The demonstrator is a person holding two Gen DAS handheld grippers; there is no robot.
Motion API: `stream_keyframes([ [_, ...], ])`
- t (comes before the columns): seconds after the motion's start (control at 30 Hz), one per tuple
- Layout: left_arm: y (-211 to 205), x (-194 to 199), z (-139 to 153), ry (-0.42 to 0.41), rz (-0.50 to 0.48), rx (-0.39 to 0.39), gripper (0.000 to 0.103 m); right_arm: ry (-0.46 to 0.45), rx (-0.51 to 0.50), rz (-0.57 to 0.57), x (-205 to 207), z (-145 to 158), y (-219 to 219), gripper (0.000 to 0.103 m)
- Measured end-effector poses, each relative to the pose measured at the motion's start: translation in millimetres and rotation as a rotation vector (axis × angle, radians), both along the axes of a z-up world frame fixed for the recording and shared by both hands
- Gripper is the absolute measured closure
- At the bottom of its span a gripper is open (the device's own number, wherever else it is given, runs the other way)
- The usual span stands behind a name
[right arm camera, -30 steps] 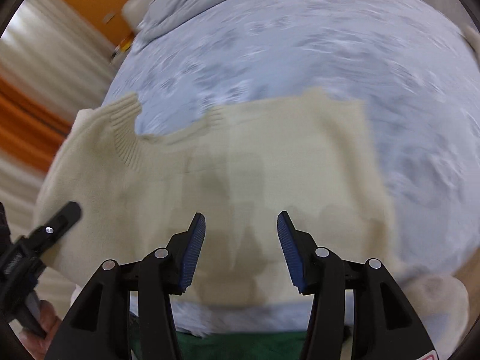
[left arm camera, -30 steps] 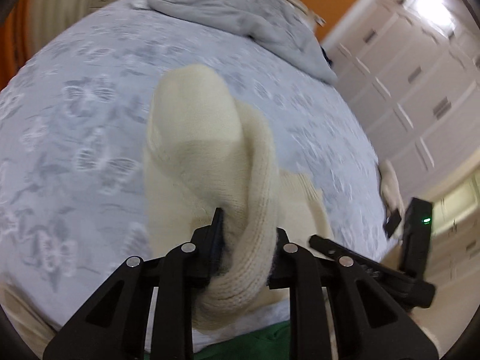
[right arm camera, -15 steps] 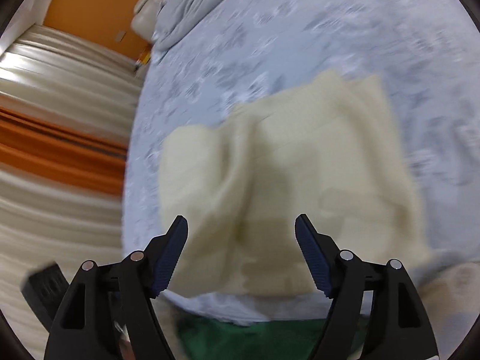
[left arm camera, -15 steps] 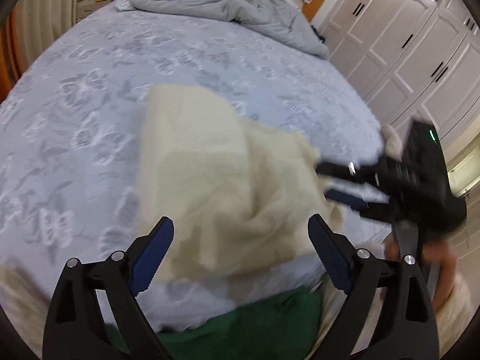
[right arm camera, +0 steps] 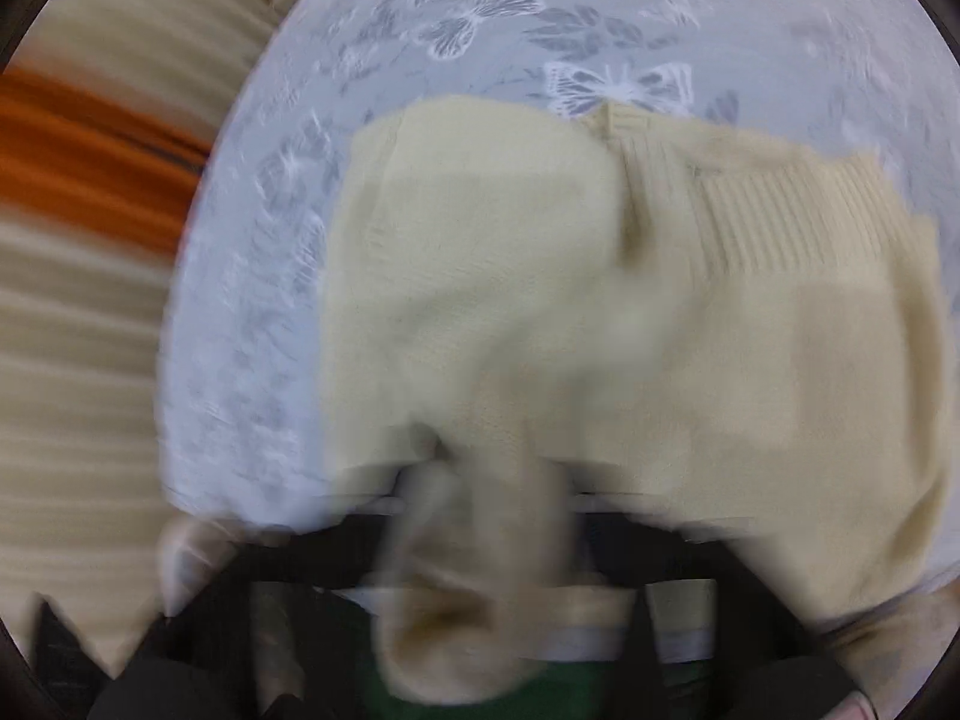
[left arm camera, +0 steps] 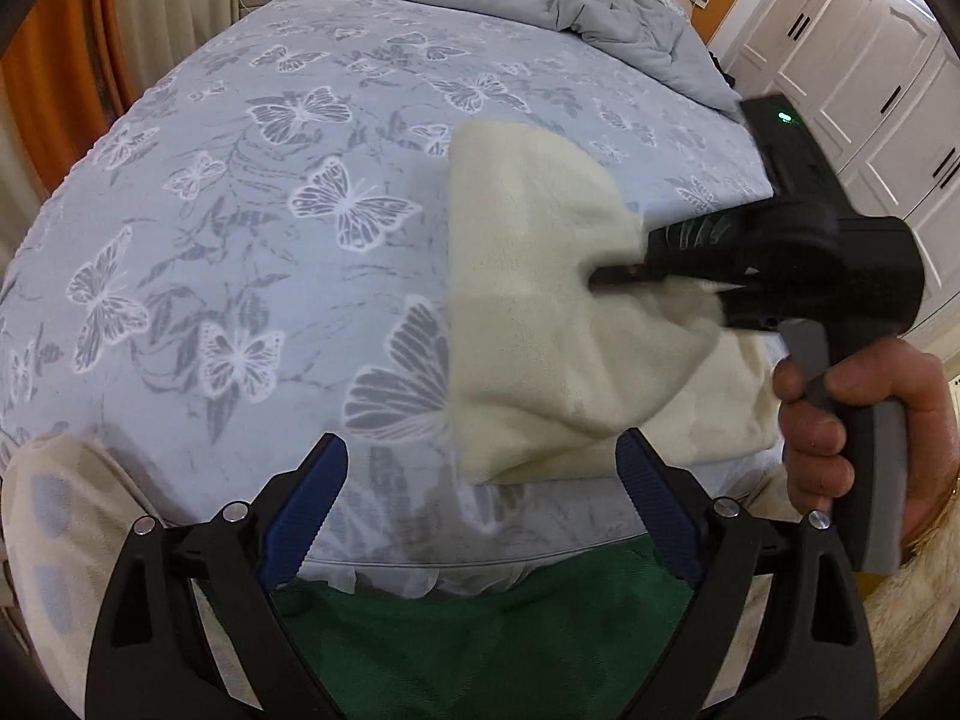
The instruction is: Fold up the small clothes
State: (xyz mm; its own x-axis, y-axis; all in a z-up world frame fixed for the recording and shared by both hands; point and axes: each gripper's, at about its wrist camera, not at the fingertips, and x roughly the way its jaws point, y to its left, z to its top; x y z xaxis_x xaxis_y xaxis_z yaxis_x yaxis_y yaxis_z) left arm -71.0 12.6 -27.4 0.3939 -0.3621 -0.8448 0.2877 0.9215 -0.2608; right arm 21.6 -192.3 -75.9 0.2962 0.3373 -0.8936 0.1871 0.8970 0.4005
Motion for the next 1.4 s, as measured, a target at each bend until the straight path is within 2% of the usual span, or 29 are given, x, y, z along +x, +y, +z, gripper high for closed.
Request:
stream_keyframes([
  [0.03, -1, 0, 1, -0.001, 0.002, 0.003, 0.014, -0.044, 0.030, -0.002, -2, 9, -4, 0.087],
  [0.1, -2, -2, 4, -0.005, -0.004, -0.004, 0.014, -0.190, 0.115, -0.035, -19, 48, -23, 0.088],
  [0.17, -6, -3, 5, -0.014, -0.018, 0.004, 0.014, -0.267, 0.178, -0.105, -41, 69, -58, 0.088],
  [0.2, -11, -4, 5, -0.021, -0.033, 0.015, 0.014, -0.278, 0.195, -0.145, -52, 70, -79, 0.087],
  [0.27, -21, -5, 3, -0.027, -0.064, 0.037, 0.014, -0.251, 0.178, -0.230, -71, 53, -121, 0.086],
  [0.33, -31, -5, -1, -0.022, -0.089, 0.046, 0.014, -0.172, 0.137, -0.304, -85, 17, -151, 0.085],
  [0.37, -36, -5, -3, -0.019, -0.098, 0.048, 0.014, -0.097, 0.132, -0.343, -93, -14, -167, 0.084],
  [0.4, -42, -6, -5, -0.016, -0.106, 0.055, 0.014, -0.065, 0.141, -0.358, -97, -29, -172, 0.083],
  [0.43, -49, -7, -7, -0.013, -0.119, 0.061, 0.014, -0.042, 0.161, -0.368, -102, -43, -178, 0.078],
  [0.47, -53, -8, -7, -0.013, -0.128, 0.068, 0.014, -0.039, 0.204, -0.389, -109, -54, -181, 0.068],
  [0.53, -65, -10, -9, -0.023, -0.155, 0.099, 0.014, -0.056, 0.239, -0.420, -117, -54, -184, 0.062],
  [0.6, -74, -12, -9, -0.031, -0.172, 0.118, 0.014, -0.073, 0.221, -0.407, -121, -46, -182, 0.059],
  [0.67, -80, -14, -11, -0.030, -0.182, 0.126, 0.014, -0.084, 0.214, -0.384, -127, -36, -179, 0.039],
  [0.77, -86, -16, -15, -0.023, -0.190, 0.141, 0.014, -0.117, 0.229, -0.374, -136, -26, -170, 0.021],
  [0.87, -90, -17, -18, -0.018, -0.195, 0.156, 0.014, -0.097, 0.236, -0.362, -134, -29, -165, 0.021],
  [0.93, -94, -18, -20, -0.016, -0.200, 0.169, 0.014, -0.056, 0.194, -0.344, -126, -35, -160, 0.021],
  [0.97, -94, -19, -20, -0.018, -0.201, 0.173, 0.014, -0.043, 0.179, -0.336, -122, -37, -157, 0.026],
  [1.0, -95, -20, -20, -0.022, -0.205, 0.178, 0.014, -0.031, 0.158, -0.329, -114, -39, -151, 0.036],
  [1.03, -95, -21, -19, -0.025, -0.205, 0.182, 0.014, -0.027, 0.145, -0.320, -109, -40, -147, 0.064],
  [1.07, -95, -21, -19, -0.027, -0.205, 0.185, 0.014, -0.019, 0.106, -0.295, -99, -39, -140, 0.071],
  [1.13, -95, -22, -19, -0.026, -0.201, 0.193, 0.014, -0.030, 0.031, -0.241, -82, -18, -122, 0.079],
  [1.17, -94, -21, -19, -0.026, -0.199, 0.193, 0.014, -0.077, 0.070, -0.212, -80, -3, -116, 0.081],
  [1.2, -93, -22, -19, -0.027, -0.197, 0.192, 0.014, -0.159, 0.174, -0.179, -79, 22, -110, 0.082],
  [1.23, -92, -22, -18, -0.027, -0.196, 0.192, 0.014, -0.274, 0.360, -0.139, -82, 55, -106, 0.087],
  [1.27, -91, -22, -17, -0.028, -0.196, 0.191, 0.014, -0.332, 0.443, -0.113, -86, 72, -105, 0.095],
  [1.3, -91, -22, -17, -0.031, -0.197, 0.190, 0.014, -0.403, 0.488, -0.085, -91, 92, -105, 0.095],
  [1.33, -90, -22, -17, -0.032, -0.198, 0.190, 0.014, -0.469, 0.490, -0.064, -99, 105, -111, 0.096],
  [1.37, -90, -22, -17, -0.032, -0.198, 0.190, 0.014, -0.472, 0.471, -0.078, -101, 100, -118, 0.096],
  [1.4, -90, -21, -18, -0.028, -0.198, 0.190, 0.014, -0.428, 0.411, -0.127, -102, 83, -132, 0.096],
])
